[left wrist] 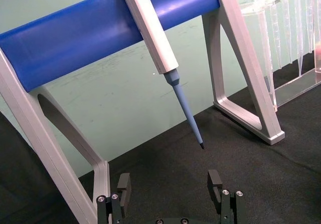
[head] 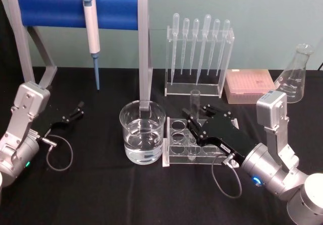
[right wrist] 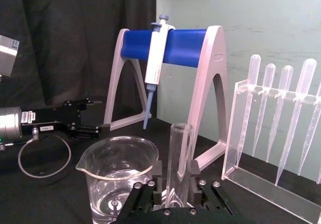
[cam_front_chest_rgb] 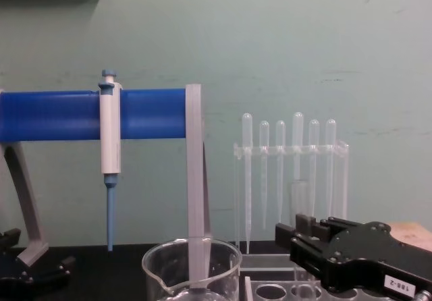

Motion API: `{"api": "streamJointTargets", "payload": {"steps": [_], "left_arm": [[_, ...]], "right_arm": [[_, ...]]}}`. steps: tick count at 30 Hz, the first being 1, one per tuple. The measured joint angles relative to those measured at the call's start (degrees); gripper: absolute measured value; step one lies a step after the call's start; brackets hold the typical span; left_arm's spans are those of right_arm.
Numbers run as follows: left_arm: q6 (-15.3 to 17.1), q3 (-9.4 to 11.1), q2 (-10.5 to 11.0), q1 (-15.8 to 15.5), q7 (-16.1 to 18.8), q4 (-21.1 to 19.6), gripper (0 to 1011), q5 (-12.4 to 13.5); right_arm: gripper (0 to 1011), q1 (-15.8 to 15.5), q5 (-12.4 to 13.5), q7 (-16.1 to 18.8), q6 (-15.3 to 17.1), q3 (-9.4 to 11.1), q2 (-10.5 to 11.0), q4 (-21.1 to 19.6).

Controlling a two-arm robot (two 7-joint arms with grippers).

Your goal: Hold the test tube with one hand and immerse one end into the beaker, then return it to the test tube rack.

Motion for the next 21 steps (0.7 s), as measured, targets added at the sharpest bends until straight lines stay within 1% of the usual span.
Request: {"api": "streamJointTargets", "payload": {"steps": [1,3,5,6,8,9,10,11,12,13,15,16,18,19,20,21], "left_arm": [[0.00,0.00,0.00,0.00,0.00,0.00,1000,0.00],[0.00,0.00,0.00,0.00,0.00,-0.01,1000,0.00],[0.00,0.00,0.00,0.00,0.00,0.00,1000,0.00],[0.00,0.00,0.00,0.00,0.00,0.00,1000,0.00],[0.00,0.00,0.00,0.00,0.00,-0.01,1000,0.00],[0.00,0.00,0.00,0.00,0.00,0.00,1000,0.00],[0.00,0.00,0.00,0.00,0.00,0.00,1000,0.00],[0.00,0.00,0.00,0.00,0.00,0.00,1000,0.00],[0.00,0.00,0.00,0.00,0.00,0.00,1000,0.00],[0.00,0.00,0.00,0.00,0.00,0.00,1000,0.00],[0.00,0.00,0.00,0.00,0.00,0.00,1000,0.00],[0.00,0.00,0.00,0.00,0.00,0.00,1000,0.00],[0.00,0.00,0.00,0.00,0.00,0.00,1000,0.00],[0.00,0.00,0.00,0.00,0.00,0.00,1000,0.00],[0.00,0.00,0.00,0.00,0.00,0.00,1000,0.00],[0.00,0.00,0.00,0.00,0.00,0.00,1000,0.00]], "right_arm": [[309,0.00,0.00,0.00,0.00,-0.01,-0.01,0.02],[390,-0.05,0.00,-0.02,0.04,-0.03,0.00,0.01],[431,-0.10,0.01,-0.04,0.21,-0.03,0.03,-0.09],[489,-0.20,0.01,-0.05,0.51,-0.03,0.12,-0.35],[529,-0.60,-0.01,-0.19,1.41,-0.03,0.43,-1.18],[586,-0.83,-0.02,-0.29,1.81,-0.02,0.58,-1.59],[609,-1.08,-0.03,-0.45,2.23,0.02,0.77,-2.11],[628,-1.85,-0.07,-0.81,3.13,0.17,1.22,-3.30],[691,-2.26,-0.07,-0.97,3.51,0.25,1.43,-3.93],[702,-2.73,-0.07,-1.20,4.02,0.39,1.68,-4.67],[765,-3.92,0.06,-1.68,4.79,0.87,2.24,-6.25],[765,-4.65,0.26,-1.94,5.21,1.18,2.52,-7.17],[856,-7.36,0.87,-2.92,6.16,2.33,3.48,-10.30],[885,-7.36,0.87,-2.92,6.16,2.33,3.48,-10.30],[909,-8.77,1.13,-3.50,6.42,2.99,3.89,-11.75],[941,-9.49,1.20,-3.87,6.54,3.39,4.11,-12.39]]}}
